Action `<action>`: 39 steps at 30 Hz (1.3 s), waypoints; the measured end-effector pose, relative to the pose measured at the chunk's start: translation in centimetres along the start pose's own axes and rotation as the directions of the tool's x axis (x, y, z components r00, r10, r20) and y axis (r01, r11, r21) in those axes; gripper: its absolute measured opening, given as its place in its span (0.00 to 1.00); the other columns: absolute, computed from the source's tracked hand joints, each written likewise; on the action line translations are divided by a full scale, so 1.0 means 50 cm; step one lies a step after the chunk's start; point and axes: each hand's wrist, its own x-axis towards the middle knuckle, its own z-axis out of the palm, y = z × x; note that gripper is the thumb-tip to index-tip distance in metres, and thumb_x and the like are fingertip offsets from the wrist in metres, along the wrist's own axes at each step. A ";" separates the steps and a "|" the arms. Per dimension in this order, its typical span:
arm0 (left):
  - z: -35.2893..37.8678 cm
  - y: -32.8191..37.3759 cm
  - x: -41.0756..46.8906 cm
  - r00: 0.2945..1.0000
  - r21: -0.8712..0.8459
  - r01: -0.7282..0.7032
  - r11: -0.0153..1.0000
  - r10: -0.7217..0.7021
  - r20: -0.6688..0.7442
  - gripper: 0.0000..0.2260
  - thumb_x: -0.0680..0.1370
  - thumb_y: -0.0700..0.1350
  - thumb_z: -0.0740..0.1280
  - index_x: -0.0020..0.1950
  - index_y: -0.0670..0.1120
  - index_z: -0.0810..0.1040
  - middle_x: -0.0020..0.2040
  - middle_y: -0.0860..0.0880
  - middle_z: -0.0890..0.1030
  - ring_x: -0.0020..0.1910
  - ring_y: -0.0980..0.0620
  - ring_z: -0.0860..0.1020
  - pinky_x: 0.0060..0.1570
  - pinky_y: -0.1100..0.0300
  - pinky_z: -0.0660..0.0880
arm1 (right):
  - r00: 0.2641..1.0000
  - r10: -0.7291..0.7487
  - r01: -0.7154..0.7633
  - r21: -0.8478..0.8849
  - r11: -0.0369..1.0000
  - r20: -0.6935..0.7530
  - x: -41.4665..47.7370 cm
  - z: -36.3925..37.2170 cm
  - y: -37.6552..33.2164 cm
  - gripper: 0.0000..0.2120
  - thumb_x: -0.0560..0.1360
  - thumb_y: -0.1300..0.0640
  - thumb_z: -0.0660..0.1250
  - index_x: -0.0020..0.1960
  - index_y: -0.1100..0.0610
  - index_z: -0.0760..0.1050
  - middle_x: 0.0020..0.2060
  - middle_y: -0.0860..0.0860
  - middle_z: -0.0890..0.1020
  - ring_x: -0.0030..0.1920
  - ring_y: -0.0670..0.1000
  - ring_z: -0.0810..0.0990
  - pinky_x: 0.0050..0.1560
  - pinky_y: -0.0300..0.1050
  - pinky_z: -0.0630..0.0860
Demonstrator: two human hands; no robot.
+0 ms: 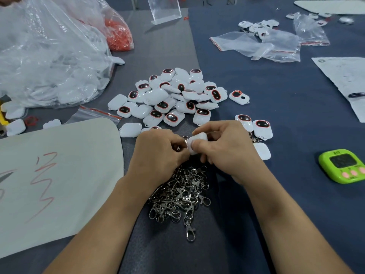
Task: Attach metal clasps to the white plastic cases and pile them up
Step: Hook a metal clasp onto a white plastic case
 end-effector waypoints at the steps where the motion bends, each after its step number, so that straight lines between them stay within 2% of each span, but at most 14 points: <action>1: 0.000 0.000 0.000 1.000 0.011 -0.005 1.000 0.005 -0.012 0.07 0.69 0.55 0.77 0.40 0.53 0.88 0.31 0.55 0.78 0.35 0.52 0.76 0.38 0.53 0.72 | 1.000 0.024 -0.024 0.043 0.999 -0.007 0.001 0.003 -0.001 0.06 0.70 0.62 0.74 0.43 0.52 0.83 0.30 0.51 0.85 0.23 0.48 0.79 0.26 0.37 0.72; 3: -0.001 0.001 0.001 0.999 0.028 -0.020 0.999 0.021 -0.041 0.04 0.69 0.51 0.79 0.40 0.53 0.87 0.30 0.57 0.77 0.34 0.55 0.75 0.38 0.57 0.71 | 0.996 0.092 -0.089 0.145 0.985 -0.011 0.005 0.005 -0.002 0.06 0.71 0.65 0.73 0.43 0.55 0.83 0.30 0.55 0.85 0.23 0.49 0.77 0.25 0.38 0.71; 5: -0.002 0.000 0.002 0.998 0.018 -0.019 1.000 0.020 -0.066 0.03 0.69 0.49 0.79 0.41 0.54 0.87 0.31 0.58 0.77 0.32 0.59 0.74 0.38 0.65 0.68 | 0.987 0.161 -0.157 0.240 0.958 0.000 0.009 0.001 -0.004 0.06 0.72 0.68 0.72 0.45 0.59 0.84 0.31 0.59 0.84 0.24 0.50 0.76 0.25 0.38 0.72; 8: -0.001 -0.001 0.002 0.995 -0.091 -0.004 0.996 -0.005 -0.101 0.05 0.69 0.45 0.79 0.40 0.54 0.87 0.31 0.59 0.78 0.32 0.62 0.75 0.35 0.73 0.66 | 0.969 0.245 -0.242 0.366 0.899 0.039 0.015 -0.012 -0.008 0.06 0.75 0.69 0.70 0.49 0.63 0.83 0.34 0.59 0.84 0.25 0.51 0.77 0.25 0.37 0.72; 12: 0.000 -0.005 0.007 0.991 -0.322 0.028 0.946 -0.069 -0.116 0.07 0.69 0.44 0.80 0.44 0.55 0.88 0.35 0.59 0.83 0.32 0.60 0.77 0.35 0.71 0.71 | 0.948 0.301 -0.314 0.493 0.812 0.109 0.016 -0.027 -0.017 0.06 0.76 0.69 0.68 0.49 0.64 0.83 0.36 0.58 0.85 0.25 0.50 0.78 0.24 0.36 0.71; 17: -0.003 -0.009 0.018 0.995 -0.479 0.072 0.875 -0.099 -0.031 0.09 0.69 0.44 0.80 0.44 0.57 0.87 0.38 0.60 0.86 0.37 0.62 0.82 0.41 0.70 0.74 | 0.929 0.322 -0.367 0.589 0.720 0.184 0.016 -0.035 -0.019 0.08 0.76 0.69 0.65 0.48 0.63 0.83 0.36 0.58 0.84 0.24 0.49 0.76 0.22 0.34 0.69; 23: -0.013 0.001 0.014 0.999 -0.522 -0.003 0.853 -0.015 -0.030 0.04 0.69 0.47 0.78 0.41 0.54 0.86 0.36 0.49 0.84 0.34 0.56 0.78 0.37 0.65 0.74 | 0.951 0.243 -0.308 0.597 0.741 0.190 0.012 -0.035 -0.018 0.09 0.75 0.70 0.65 0.45 0.62 0.84 0.38 0.59 0.86 0.27 0.50 0.77 0.25 0.36 0.70; 25: -0.016 0.004 0.013 1.000 -0.521 -0.009 0.854 -0.006 -0.027 0.04 0.69 0.47 0.77 0.41 0.54 0.86 0.36 0.46 0.83 0.33 0.52 0.78 0.35 0.63 0.74 | 0.963 0.209 -0.271 0.589 0.761 0.172 0.009 -0.034 -0.020 0.09 0.75 0.70 0.65 0.45 0.62 0.84 0.39 0.60 0.86 0.28 0.51 0.77 0.27 0.38 0.70; 28: -0.018 -0.002 0.012 1.000 -0.436 -0.025 0.900 0.022 -0.013 0.05 0.70 0.43 0.79 0.41 0.53 0.87 0.35 0.47 0.83 0.35 0.46 0.79 0.36 0.54 0.75 | 0.977 0.167 -0.214 0.569 0.794 0.135 0.004 -0.027 -0.024 0.09 0.75 0.71 0.65 0.45 0.63 0.83 0.36 0.60 0.85 0.25 0.52 0.75 0.23 0.37 0.68; 30: -0.020 -0.006 0.009 0.996 -0.313 -0.081 0.946 0.087 0.006 0.01 0.71 0.44 0.78 0.40 0.49 0.88 0.34 0.51 0.81 0.34 0.50 0.78 0.36 0.53 0.73 | 0.988 0.128 -0.155 0.512 0.845 0.088 0.001 -0.017 -0.025 0.09 0.75 0.72 0.65 0.45 0.63 0.82 0.33 0.59 0.84 0.23 0.52 0.74 0.21 0.37 0.67; 32: -0.020 -0.004 0.006 0.988 -0.168 -0.153 0.974 0.152 -0.019 0.03 0.72 0.46 0.76 0.41 0.48 0.87 0.34 0.54 0.80 0.35 0.52 0.78 0.37 0.54 0.73 | 0.996 0.086 -0.092 0.465 0.881 0.034 0.000 -0.007 -0.025 0.09 0.74 0.73 0.64 0.45 0.63 0.81 0.31 0.59 0.82 0.23 0.53 0.74 0.21 0.38 0.67; 34: -0.018 -0.002 0.004 0.982 -0.129 -0.173 0.976 0.161 -0.100 0.02 0.72 0.46 0.76 0.42 0.49 0.87 0.35 0.54 0.82 0.36 0.54 0.79 0.38 0.57 0.74 | 0.996 0.087 -0.084 0.516 0.852 0.017 0.000 -0.003 -0.029 0.09 0.74 0.73 0.64 0.45 0.64 0.81 0.32 0.60 0.82 0.23 0.52 0.74 0.21 0.38 0.68; 37: -0.010 0.007 0.007 0.983 -0.388 -0.038 0.921 -0.035 -0.180 0.06 0.71 0.43 0.79 0.41 0.54 0.87 0.36 0.56 0.84 0.33 0.60 0.79 0.36 0.67 0.73 | 0.983 0.165 -0.173 0.674 0.718 0.076 0.004 -0.008 -0.034 0.09 0.76 0.71 0.63 0.47 0.65 0.81 0.32 0.59 0.83 0.23 0.50 0.76 0.21 0.36 0.68; 39: -0.002 0.015 0.013 0.979 -0.587 0.100 0.804 -0.186 -0.089 0.08 0.70 0.42 0.80 0.40 0.56 0.87 0.36 0.56 0.86 0.34 0.62 0.80 0.37 0.69 0.75 | 0.971 0.211 -0.227 0.725 0.651 0.115 0.005 -0.010 -0.033 0.09 0.77 0.70 0.61 0.48 0.64 0.80 0.31 0.57 0.82 0.24 0.50 0.76 0.22 0.35 0.69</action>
